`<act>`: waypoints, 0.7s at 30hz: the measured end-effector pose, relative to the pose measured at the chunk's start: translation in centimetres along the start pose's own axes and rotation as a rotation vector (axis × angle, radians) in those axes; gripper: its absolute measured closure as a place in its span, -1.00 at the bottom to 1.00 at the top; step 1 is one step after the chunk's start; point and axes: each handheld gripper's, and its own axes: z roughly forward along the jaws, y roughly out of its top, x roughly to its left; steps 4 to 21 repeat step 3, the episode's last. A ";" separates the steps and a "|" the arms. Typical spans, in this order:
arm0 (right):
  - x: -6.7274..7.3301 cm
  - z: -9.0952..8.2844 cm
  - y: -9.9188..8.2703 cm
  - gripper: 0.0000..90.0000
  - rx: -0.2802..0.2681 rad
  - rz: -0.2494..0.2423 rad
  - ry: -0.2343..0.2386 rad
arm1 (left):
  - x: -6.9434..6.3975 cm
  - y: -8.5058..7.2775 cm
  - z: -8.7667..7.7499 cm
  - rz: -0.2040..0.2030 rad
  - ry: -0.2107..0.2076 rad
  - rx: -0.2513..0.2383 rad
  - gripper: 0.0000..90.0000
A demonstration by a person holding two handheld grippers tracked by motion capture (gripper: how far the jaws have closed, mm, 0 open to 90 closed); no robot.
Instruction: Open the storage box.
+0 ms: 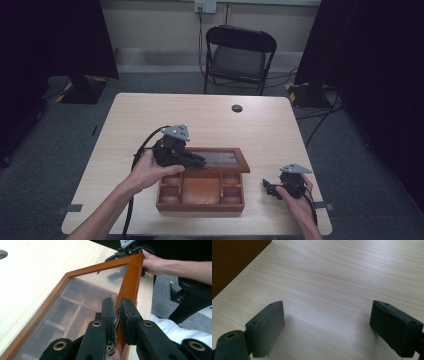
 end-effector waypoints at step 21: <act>0.0 0.0 0.0 -0.74 -0.001 0.002 0.000 | -0.1 0.0 0.1 -0.003 -0.001 0.009 0.82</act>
